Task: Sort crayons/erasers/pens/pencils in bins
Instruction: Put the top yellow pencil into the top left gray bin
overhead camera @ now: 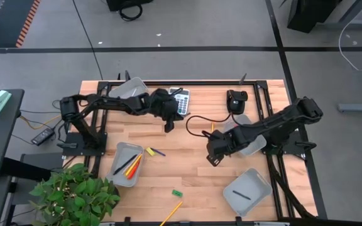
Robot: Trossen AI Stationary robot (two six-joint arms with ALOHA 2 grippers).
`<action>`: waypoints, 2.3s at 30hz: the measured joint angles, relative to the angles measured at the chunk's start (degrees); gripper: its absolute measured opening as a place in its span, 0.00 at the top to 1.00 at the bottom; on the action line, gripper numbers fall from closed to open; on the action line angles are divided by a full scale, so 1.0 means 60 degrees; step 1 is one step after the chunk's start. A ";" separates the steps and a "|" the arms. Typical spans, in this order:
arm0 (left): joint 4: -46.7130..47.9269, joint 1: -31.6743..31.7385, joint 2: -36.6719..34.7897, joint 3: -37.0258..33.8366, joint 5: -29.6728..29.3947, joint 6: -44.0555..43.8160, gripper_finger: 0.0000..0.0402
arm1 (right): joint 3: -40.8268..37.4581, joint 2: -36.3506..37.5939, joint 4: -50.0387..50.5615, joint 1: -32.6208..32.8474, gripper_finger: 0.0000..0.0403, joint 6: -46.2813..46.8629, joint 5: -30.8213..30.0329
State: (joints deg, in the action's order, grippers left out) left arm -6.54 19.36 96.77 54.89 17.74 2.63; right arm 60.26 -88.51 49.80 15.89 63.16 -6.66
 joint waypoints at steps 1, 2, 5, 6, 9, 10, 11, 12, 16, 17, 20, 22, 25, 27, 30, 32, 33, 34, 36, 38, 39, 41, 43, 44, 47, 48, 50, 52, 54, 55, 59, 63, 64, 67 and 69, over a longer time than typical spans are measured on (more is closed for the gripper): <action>0.0071 -0.0002 0.0000 -0.0007 0.0006 -0.0007 0.98 | -0.0132 0.0000 -0.0200 -0.0102 0.54 -0.0057 0.0017; 0.0099 -0.0001 0.0000 -0.0007 0.0004 -0.0007 0.98 | -0.0243 0.0000 -0.0355 -0.0218 0.54 -0.0069 0.0020; 0.0125 0.0013 0.0004 -0.0007 -0.0004 -0.0007 0.97 | -0.0416 0.0000 -0.0580 -0.0576 0.54 -0.0139 0.0036; 0.0133 0.0013 0.0001 -0.0007 -0.0007 -0.0007 0.96 | -0.0452 0.0000 -0.0604 -0.0696 0.54 -0.0208 0.0024; 0.0132 0.0013 0.0003 -0.0007 -0.0009 0.0001 0.93 | -0.0516 0.0000 -0.0646 -0.0993 0.54 -0.0283 -0.0102; 0.0149 0.0013 0.0002 -0.0007 -0.0009 0.0070 0.93 | -0.0555 0.0000 -0.0731 -0.1083 0.54 -0.0281 -0.0105; 0.0180 0.0013 0.0004 -0.0007 -0.0009 0.0153 0.92 | -0.0613 0.0000 -0.0843 -0.1163 0.54 -0.0278 -0.0109; 0.0253 0.0012 0.0004 -0.0007 -0.0006 0.0236 0.92 | -0.0685 0.0000 -0.1046 -0.1229 0.54 -0.0234 -0.0117; 0.0659 0.0068 0.0011 -0.0007 -0.0004 0.0574 0.93 | -0.1155 0.0000 -0.2404 -0.1368 0.54 0.0080 -0.0129; 0.0766 0.0109 0.0011 -0.0007 -0.0011 0.0650 0.94 | -0.1264 0.0000 -0.2639 -0.1355 0.54 0.0155 -0.0117; 0.1106 0.0266 0.0015 -0.0007 -0.0028 0.0744 0.96 | -0.1562 0.0000 -0.2771 -0.1278 0.54 0.0511 -0.0087; 0.1205 0.0388 0.0015 -0.0007 -0.0029 0.0744 0.97 | -0.1699 0.0000 -0.2784 -0.1208 0.54 0.0753 -0.0087; 0.1336 0.0526 0.0015 -0.0007 -0.0029 0.0744 0.97 | -0.1782 0.0000 -0.2883 -0.1114 0.54 0.0875 -0.0120; 0.1319 0.0566 0.0015 -0.0007 -0.0029 0.0744 0.97 | -0.1748 0.0000 -0.2847 -0.1121 0.55 0.0720 -0.0304; 0.1297 0.0559 0.0015 -0.0007 -0.0027 0.0744 0.95 | -0.1477 0.0000 -0.2811 -0.1318 0.56 0.0056 -0.0747; 0.1282 0.0551 0.0015 -0.0007 -0.0025 0.0747 0.94 | -0.1235 0.0000 -0.2718 -0.1628 0.58 -0.0504 -0.0953; 0.1285 0.0548 0.0015 -0.0007 -0.0022 0.0747 0.94 | -0.1104 0.0000 -0.2631 -0.1849 0.59 -0.0802 -0.0997; 0.1281 0.0549 0.0015 -0.0007 -0.0022 0.0747 0.94 | -0.0970 0.0004 -0.2539 -0.2084 0.59 -0.1098 -0.1020; 0.1281 0.0559 0.0015 -0.0007 -0.0025 0.0747 0.95 | -0.0781 0.0004 -0.2305 -0.2615 0.61 -0.1844 -0.1031; 0.1281 0.0559 0.0015 -0.0007 -0.0025 0.0747 0.96 | -0.0727 0.0007 -0.2039 -0.3254 0.62 -0.2496 -0.0885; 0.1280 0.0559 0.0015 -0.0007 -0.0025 0.0747 0.97 | -0.0733 0.0007 -0.1990 -0.3615 0.63 -0.2617 -0.0649; 0.1281 0.0559 0.0015 -0.0007 -0.0023 0.0747 0.97 | -0.0825 0.0007 -0.2009 -0.4288 0.65 -0.2636 -0.0131; 0.1277 0.0556 0.0015 -0.0007 -0.0022 0.0747 0.97 | -0.0956 0.0007 -0.1980 -0.4814 0.67 -0.2632 0.0319; 0.1281 0.0552 0.0015 -0.0007 -0.0022 0.0747 0.96 | -0.1002 0.0007 -0.1984 -0.5010 0.67 -0.2635 0.0459; 0.1274 0.0559 0.0015 -0.0007 -0.0022 0.0760 0.94 | -0.1047 0.0007 -0.2028 -0.5431 0.69 -0.2635 0.0673; 0.1273 0.0559 0.0015 -0.0007 -0.0022 0.0770 0.94 | -0.1047 -0.0031 -0.2145 -0.5526 0.69 -0.2635 0.0727; 0.1261 0.0559 0.0015 -0.0007 -0.0022 0.0787 0.94 | -0.1047 -0.0261 -0.2578 -0.5568 0.70 -0.2633 0.0906; 0.1238 0.0559 0.0015 -0.0007 -0.0023 0.0791 0.94 | -0.1047 -0.0674 -0.2875 -0.5538 0.71 -0.2642 0.1258; 0.1226 0.0556 0.0015 -0.0007 -0.0022 0.0787 0.96 | -0.1047 -0.1242 -0.2905 -0.5535 0.72 -0.2726 0.1534; 0.1226 0.0556 0.0015 -0.0007 -0.0022 0.0787 0.96 | -0.1047 -0.1469 -0.2825 -0.5539 0.72 -0.2754 0.1565; 0.1321 0.0559 0.0015 -0.0007 -0.0023 0.0780 0.97 | -0.0996 -0.1845 -0.2733 -0.5583 0.71 -0.2802 0.1505; 0.1357 0.0556 0.0015 -0.0007 -0.0022 0.0784 0.96 | -0.0814 -0.1664 -0.2673 -0.5573 0.69 -0.3079 0.1232; 0.1361 0.0559 0.0015 -0.0007 -0.0022 0.0826 0.95 | -0.0708 -0.1529 -0.2664 -0.5583 0.69 -0.3143 0.1128; 0.1365 0.0559 0.0015 -0.0007 -0.0022 0.0900 0.94 | -0.0260 -0.1089 -0.2387 -0.5621 0.67 -0.3418 0.0757; 0.1365 0.0559 0.0015 -0.0007 -0.0022 0.0920 0.94 | 0.0023 -0.1019 -0.1436 -0.5743 0.66 -0.3640 0.0544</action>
State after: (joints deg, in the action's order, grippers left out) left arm 1.65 22.72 96.86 54.85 17.61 8.15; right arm 60.40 -94.63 41.18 -18.57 41.32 -3.39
